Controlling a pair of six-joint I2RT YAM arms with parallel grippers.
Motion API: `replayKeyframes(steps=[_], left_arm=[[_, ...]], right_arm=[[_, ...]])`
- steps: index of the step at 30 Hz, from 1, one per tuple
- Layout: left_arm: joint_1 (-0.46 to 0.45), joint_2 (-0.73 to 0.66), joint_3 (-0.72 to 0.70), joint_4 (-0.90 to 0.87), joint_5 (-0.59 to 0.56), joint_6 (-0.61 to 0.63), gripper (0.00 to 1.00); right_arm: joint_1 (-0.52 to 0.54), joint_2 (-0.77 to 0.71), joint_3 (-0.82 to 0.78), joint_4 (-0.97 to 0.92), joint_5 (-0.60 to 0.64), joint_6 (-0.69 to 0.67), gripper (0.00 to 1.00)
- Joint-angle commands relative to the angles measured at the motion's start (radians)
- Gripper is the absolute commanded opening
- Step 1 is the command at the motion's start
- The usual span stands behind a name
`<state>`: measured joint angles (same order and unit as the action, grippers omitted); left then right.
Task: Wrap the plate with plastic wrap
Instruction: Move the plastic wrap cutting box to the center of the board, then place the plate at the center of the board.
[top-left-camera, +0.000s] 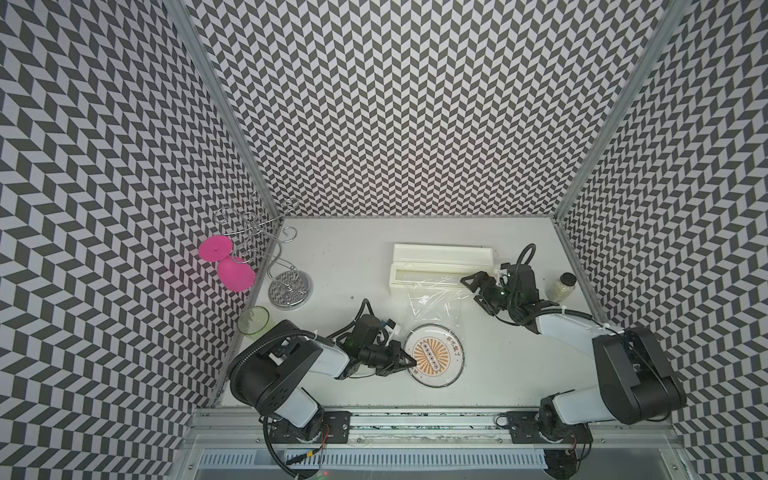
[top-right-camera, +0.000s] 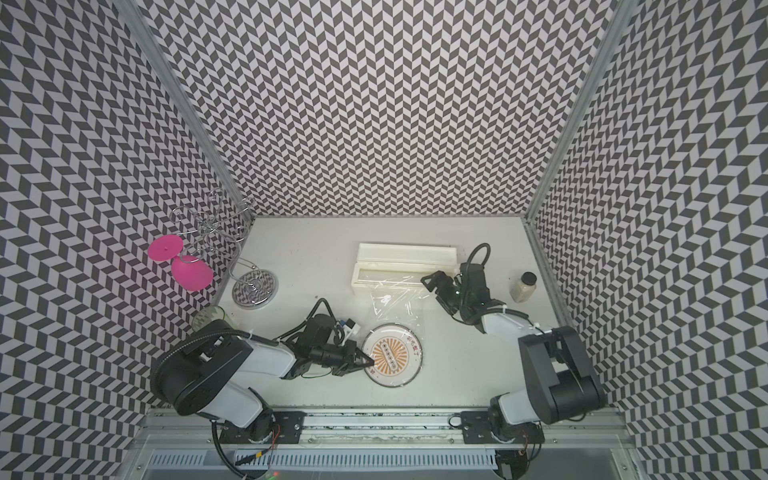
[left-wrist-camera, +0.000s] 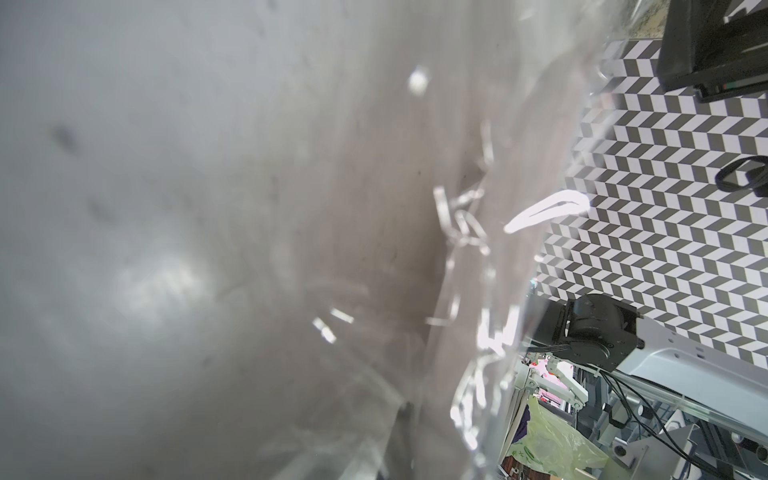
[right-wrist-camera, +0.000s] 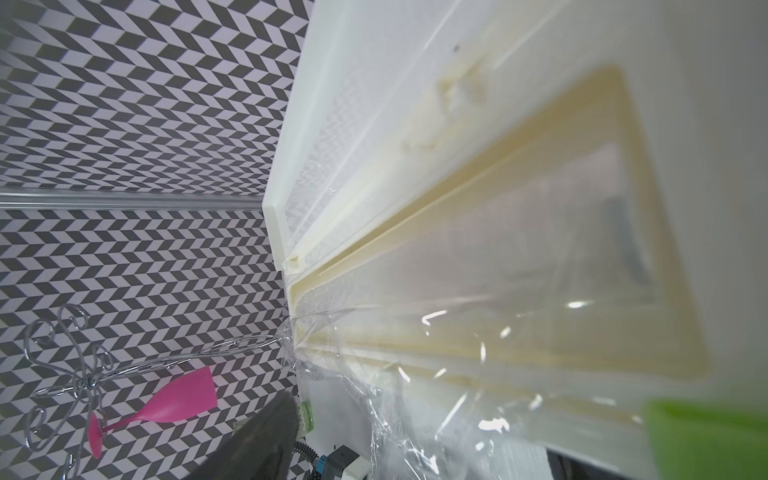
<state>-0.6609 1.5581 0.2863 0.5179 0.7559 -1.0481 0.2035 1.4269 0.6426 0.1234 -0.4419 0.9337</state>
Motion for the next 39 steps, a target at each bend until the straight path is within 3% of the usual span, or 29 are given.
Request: replayKeyframes(steps=[1,9,20,26,32,36,39], left_arm=[[-0.012,0.021,0.009,0.018,-0.038,-0.020,0.00],[-0.036,0.039,-0.002,0.019,-0.054,-0.042,0.01],[-0.038,-0.091,0.119,-0.374,-0.119,0.109,0.48],[-0.032,-0.183,0.424,-0.863,-0.348,0.381,0.60],[-0.037,-0.027,0.816,-1.021,-0.544,0.621,0.62],[-0.035,0.122,1.031,-1.136,-0.488,0.715,0.60],[-0.025,0.114,0.972,-1.136,-0.404,0.688,0.57]], right_arm=[[-0.058,-0.067,0.048,-0.118,0.036,-0.127,0.91],[-0.130,-0.094,0.102,-0.203,0.043,-0.204,0.90],[-0.153,-0.074,0.189,-0.300,0.163,-0.288,0.89],[-0.155,-0.023,0.261,-0.389,0.233,-0.402,0.85],[-0.159,0.035,0.325,-0.451,0.258,-0.468,0.77],[-0.165,0.062,0.351,-0.467,0.239,-0.491,0.75],[-0.164,0.048,0.325,-0.468,0.197,-0.493,0.75]])
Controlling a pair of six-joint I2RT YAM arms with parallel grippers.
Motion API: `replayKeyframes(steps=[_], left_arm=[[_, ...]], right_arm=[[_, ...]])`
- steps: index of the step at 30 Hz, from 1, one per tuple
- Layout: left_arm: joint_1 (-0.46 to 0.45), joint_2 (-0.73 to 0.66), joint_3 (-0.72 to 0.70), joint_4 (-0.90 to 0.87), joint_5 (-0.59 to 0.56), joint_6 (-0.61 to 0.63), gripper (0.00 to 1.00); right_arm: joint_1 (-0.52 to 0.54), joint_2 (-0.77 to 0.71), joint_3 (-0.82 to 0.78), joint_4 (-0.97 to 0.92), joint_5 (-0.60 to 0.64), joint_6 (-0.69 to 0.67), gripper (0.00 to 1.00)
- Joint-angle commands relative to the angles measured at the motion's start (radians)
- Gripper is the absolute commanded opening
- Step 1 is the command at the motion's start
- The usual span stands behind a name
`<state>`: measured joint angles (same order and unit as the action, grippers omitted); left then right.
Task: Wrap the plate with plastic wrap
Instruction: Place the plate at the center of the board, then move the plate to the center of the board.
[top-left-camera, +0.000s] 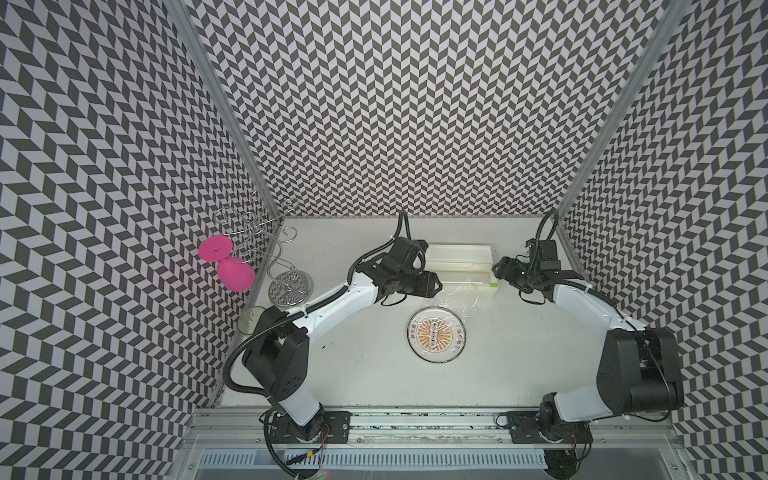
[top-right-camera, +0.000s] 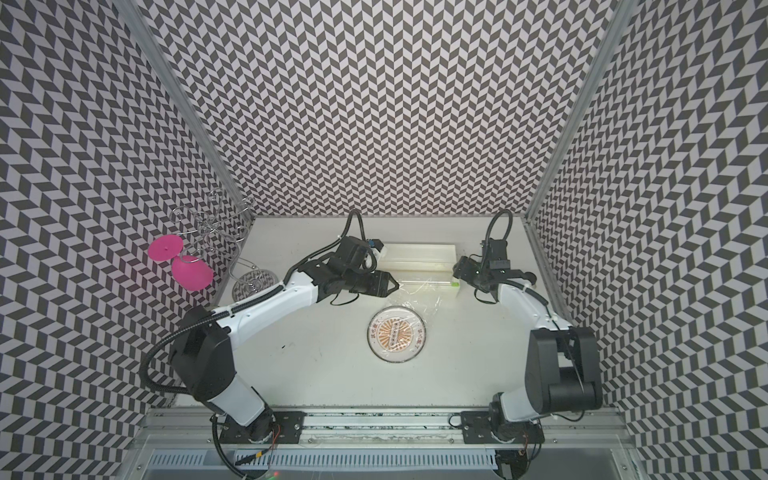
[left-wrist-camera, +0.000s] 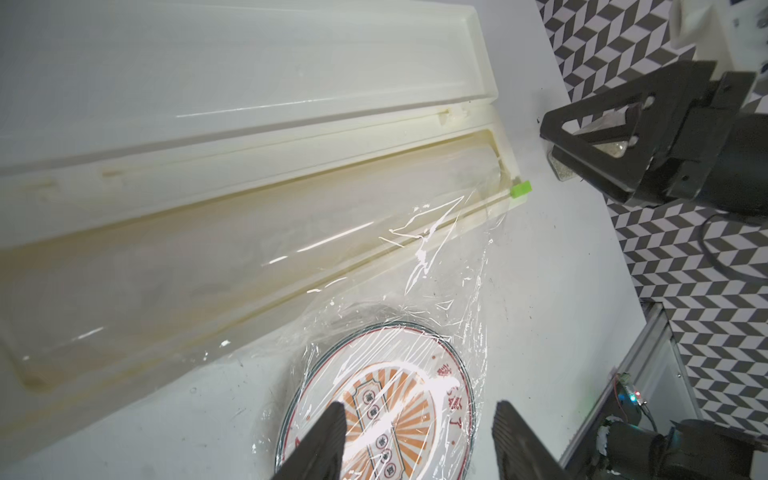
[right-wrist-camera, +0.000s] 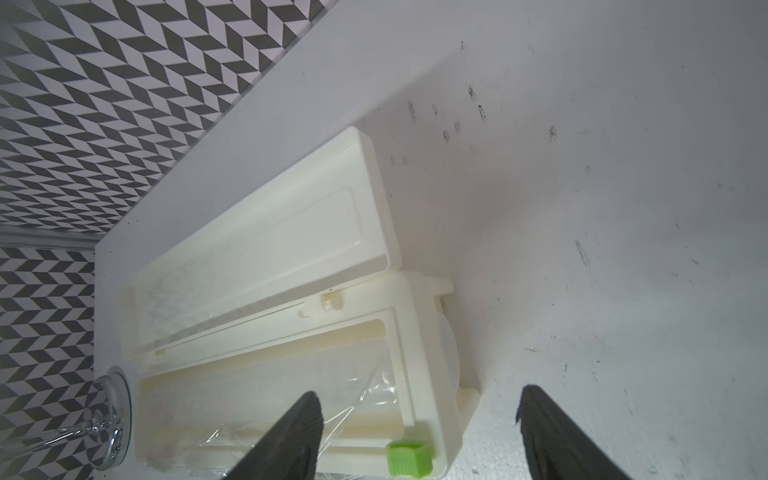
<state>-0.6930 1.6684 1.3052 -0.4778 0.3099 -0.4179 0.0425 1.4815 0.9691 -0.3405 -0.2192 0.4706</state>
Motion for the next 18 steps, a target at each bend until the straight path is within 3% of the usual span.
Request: replayKeyframes(steps=[1,8,18], left_arm=[[0.011,-0.022,-0.094,-0.119,0.057,0.046,0.57],[0.114,-0.153,-0.323,0.074,0.078,-0.024,0.60],[0.102,-0.021,-0.458,0.275,0.114,-0.136,0.46]], right_arm=[[-0.003,-0.026,-0.025,0.006,-0.040,-0.025,0.76],[0.023,-0.132,-0.133,-0.022,-0.104,-0.022,0.77],[0.244,-0.294,-0.282,-0.125,-0.060,0.034,0.71]])
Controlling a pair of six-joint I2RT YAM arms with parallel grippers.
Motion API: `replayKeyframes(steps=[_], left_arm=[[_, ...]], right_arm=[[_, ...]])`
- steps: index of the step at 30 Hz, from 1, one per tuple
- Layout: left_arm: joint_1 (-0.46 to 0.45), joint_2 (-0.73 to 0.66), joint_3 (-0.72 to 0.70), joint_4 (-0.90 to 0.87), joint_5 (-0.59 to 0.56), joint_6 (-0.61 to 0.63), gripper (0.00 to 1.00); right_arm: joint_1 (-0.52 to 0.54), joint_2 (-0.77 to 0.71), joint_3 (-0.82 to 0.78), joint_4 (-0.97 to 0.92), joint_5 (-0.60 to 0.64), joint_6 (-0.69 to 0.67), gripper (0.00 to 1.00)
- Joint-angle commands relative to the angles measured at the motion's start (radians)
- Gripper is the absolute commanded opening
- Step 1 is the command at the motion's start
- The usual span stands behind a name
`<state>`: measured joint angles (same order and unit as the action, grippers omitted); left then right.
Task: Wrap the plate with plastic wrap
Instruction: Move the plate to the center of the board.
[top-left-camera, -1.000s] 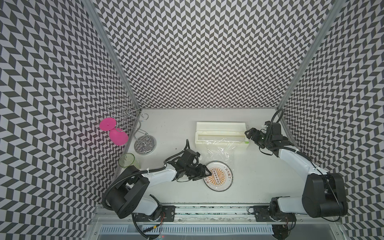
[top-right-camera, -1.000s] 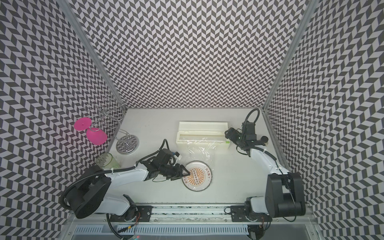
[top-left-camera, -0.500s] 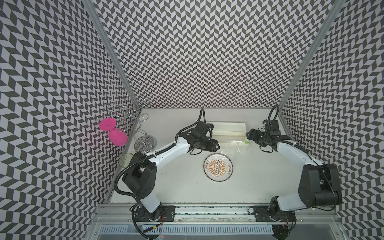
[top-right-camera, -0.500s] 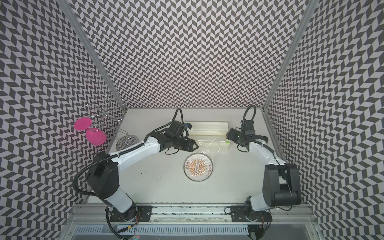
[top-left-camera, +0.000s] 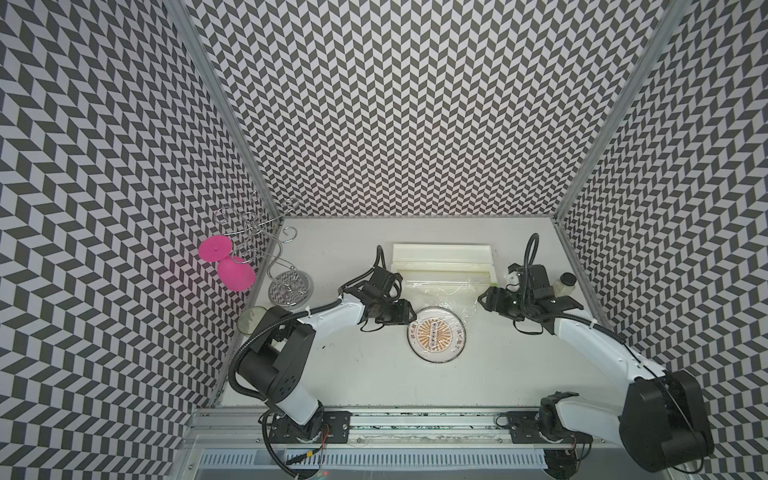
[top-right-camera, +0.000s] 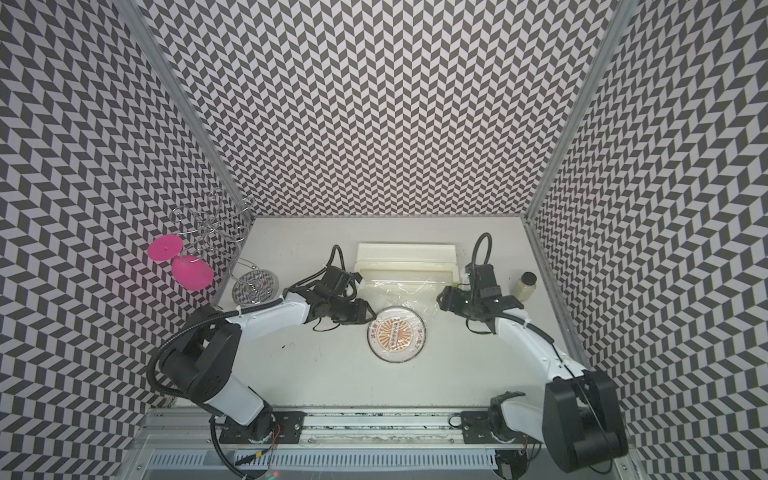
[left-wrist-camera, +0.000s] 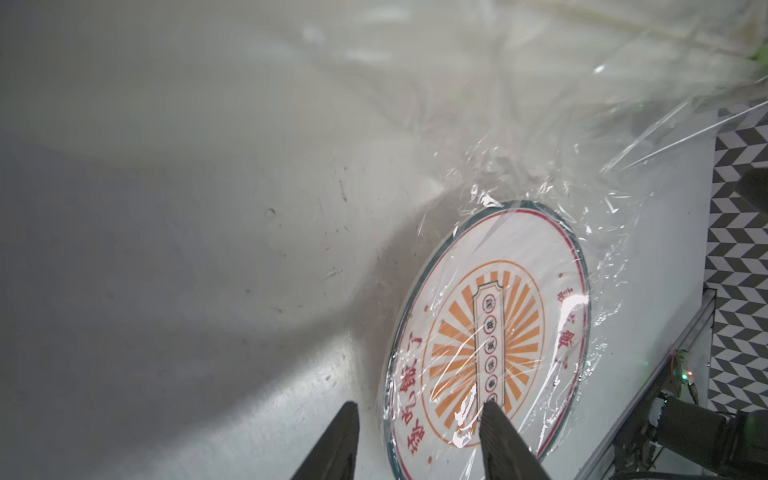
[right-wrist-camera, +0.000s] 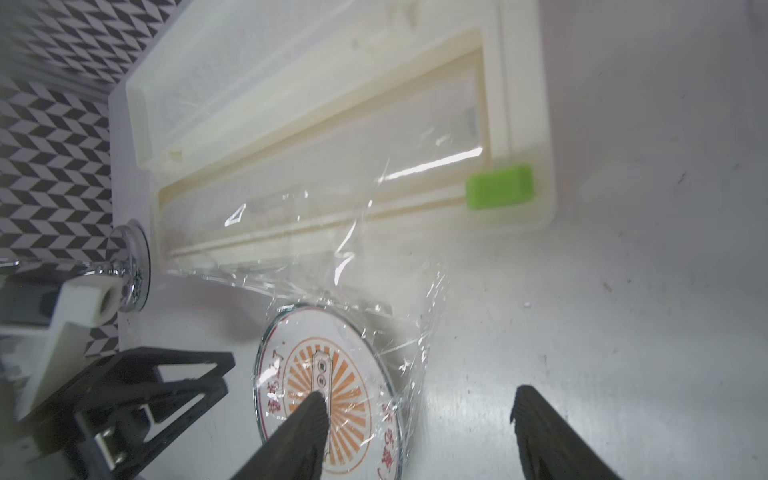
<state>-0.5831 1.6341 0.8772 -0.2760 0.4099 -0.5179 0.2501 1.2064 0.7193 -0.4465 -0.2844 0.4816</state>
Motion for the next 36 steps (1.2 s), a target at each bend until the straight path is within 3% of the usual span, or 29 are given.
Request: replayKeyframes(steps=[1,8,15,19,24,26,31,36], left_arm=[[-0.013,0.016,-0.044,0.085,0.017,-0.042,0.44],[-0.074,-0.004,-0.157,0.206,0.076,-0.160,0.25],[-0.153,-0.122,-0.333,0.287,0.100,-0.332,0.08],[-0.223,-0.201,-0.417,0.346,0.087,-0.469,0.05],[-0.228,-0.272,-0.517,0.410,0.067,-0.566,0.05],[-0.216,-0.284,-0.543,0.435,0.069,-0.594,0.00],[-0.192,-0.354,-0.593,0.463,0.039,-0.698,0.00],[-0.192,-0.427,-0.659,0.491,-0.006,-0.821,0.00]], right_arm=[[0.054,-0.016,-0.046,-0.016,-0.010,0.028,0.71],[0.118,0.071,-0.082,0.049,-0.068,0.007,0.68],[0.168,0.229,-0.038,0.118,-0.078,-0.032,0.67],[0.227,0.295,0.019,0.119,-0.074,-0.043,0.65],[0.287,0.349,0.055,0.129,-0.059,-0.035,0.63],[0.285,0.355,0.058,0.128,-0.046,-0.034,0.64],[0.249,0.310,0.049,0.101,-0.060,-0.032,0.72],[0.202,0.225,0.018,0.060,-0.084,-0.041,0.73]])
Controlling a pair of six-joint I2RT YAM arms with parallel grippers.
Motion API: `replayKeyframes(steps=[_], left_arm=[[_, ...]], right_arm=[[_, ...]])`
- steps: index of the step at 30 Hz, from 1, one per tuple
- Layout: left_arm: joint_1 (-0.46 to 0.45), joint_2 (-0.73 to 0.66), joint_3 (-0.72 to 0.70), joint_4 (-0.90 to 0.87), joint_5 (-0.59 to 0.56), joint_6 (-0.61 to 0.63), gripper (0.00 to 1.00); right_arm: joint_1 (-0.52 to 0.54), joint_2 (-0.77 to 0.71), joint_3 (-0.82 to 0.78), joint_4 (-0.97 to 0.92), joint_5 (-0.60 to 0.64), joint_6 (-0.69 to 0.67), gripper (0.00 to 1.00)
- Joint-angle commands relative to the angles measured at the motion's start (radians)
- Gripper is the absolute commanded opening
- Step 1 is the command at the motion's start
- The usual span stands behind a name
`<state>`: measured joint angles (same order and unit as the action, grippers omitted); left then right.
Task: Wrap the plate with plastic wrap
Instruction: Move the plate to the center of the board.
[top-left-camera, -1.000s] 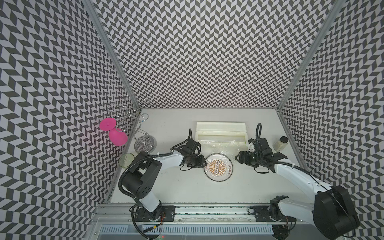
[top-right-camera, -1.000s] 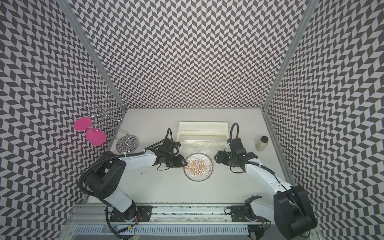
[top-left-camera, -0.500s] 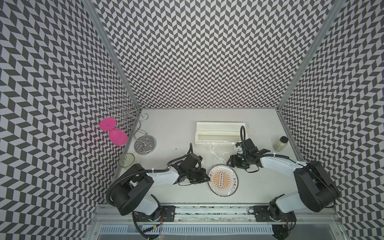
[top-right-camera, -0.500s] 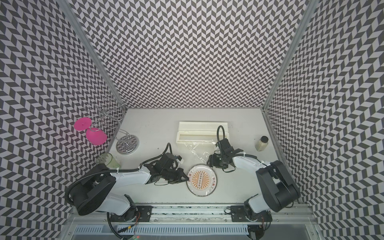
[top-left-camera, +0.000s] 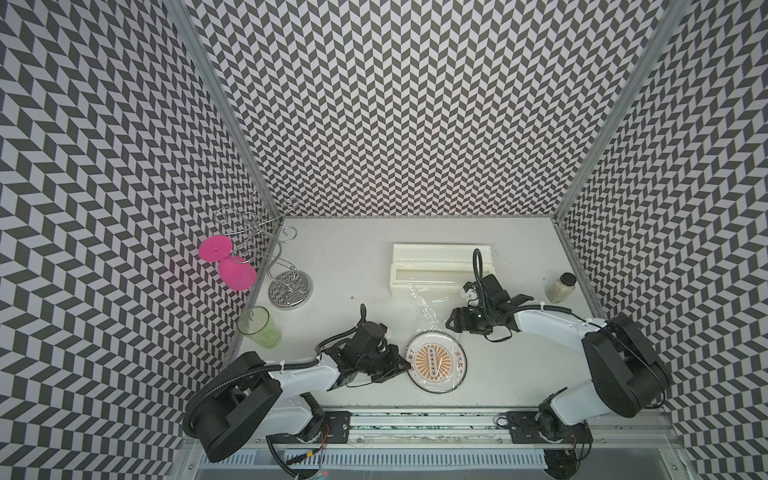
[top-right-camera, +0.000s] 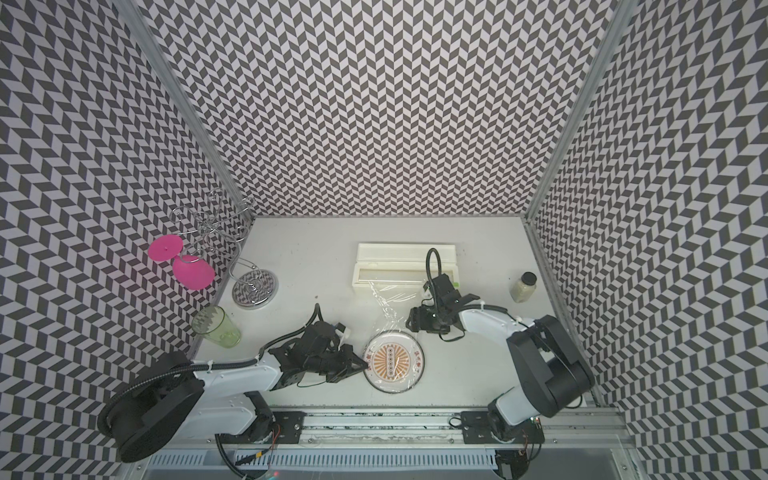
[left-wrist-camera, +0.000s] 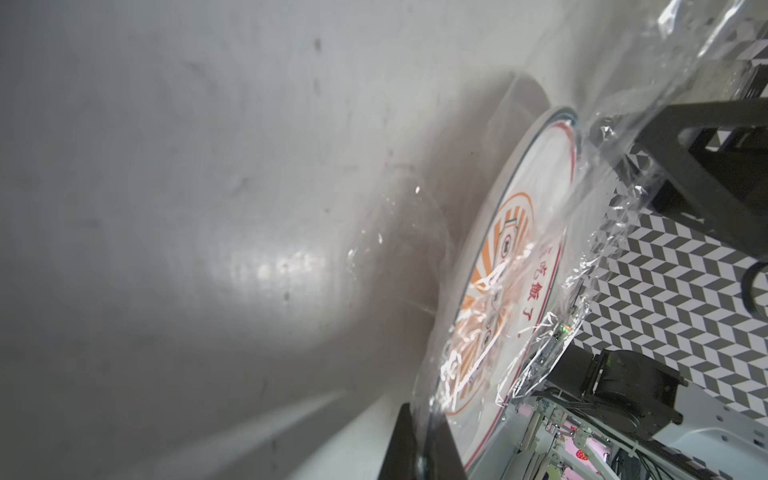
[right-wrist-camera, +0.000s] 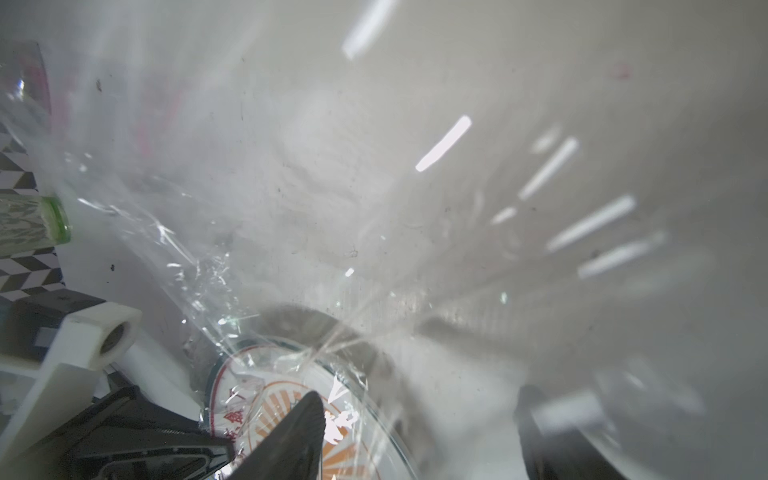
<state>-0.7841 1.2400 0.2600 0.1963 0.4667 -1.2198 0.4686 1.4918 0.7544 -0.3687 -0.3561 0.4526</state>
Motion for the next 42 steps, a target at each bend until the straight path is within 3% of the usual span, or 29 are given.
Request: replayKeyframes(steps=[1,6,14,18,24,27,30,34,38,42], left_arm=[[0.009,-0.047,-0.062,0.036,-0.074,-0.146,0.00],[-0.003,-0.121,-0.146,0.094,-0.157,-0.272,0.00],[-0.032,-0.078,-0.126,0.106,-0.114,-0.242,0.00],[-0.033,-0.098,-0.089,0.033,-0.112,-0.200,0.11],[-0.032,-0.147,-0.040,-0.097,-0.111,-0.142,0.39],[-0.025,-0.184,-0.005,-0.190,-0.125,-0.093,0.49],[-0.005,-0.208,0.064,-0.313,-0.152,0.001,0.54],[0.011,-0.169,0.258,-0.533,-0.247,0.197,0.56],[0.009,-0.041,0.548,-0.723,-0.371,0.477,0.57],[0.014,0.127,0.797,-0.754,-0.461,0.733,0.58]], right_arm=[[-0.017,-0.069,-0.020,-0.026,-0.016,-0.015,0.73],[-0.035,-0.091,-0.078,-0.018,-0.012,-0.008,0.70],[-0.036,-0.092,-0.052,-0.024,-0.006,-0.007,0.69],[-0.036,-0.097,-0.032,-0.024,-0.021,0.002,0.70],[-0.030,-0.122,-0.049,-0.008,-0.028,0.021,0.66],[-0.030,-0.128,-0.050,0.012,-0.038,0.036,0.64],[-0.030,-0.111,-0.055,0.070,-0.071,0.065,0.59],[-0.036,-0.094,-0.028,0.066,-0.049,0.065,0.53],[-0.113,-0.171,-0.003,0.006,-0.031,0.046,0.53],[-0.235,-0.219,0.047,-0.089,-0.022,-0.003,0.56]])
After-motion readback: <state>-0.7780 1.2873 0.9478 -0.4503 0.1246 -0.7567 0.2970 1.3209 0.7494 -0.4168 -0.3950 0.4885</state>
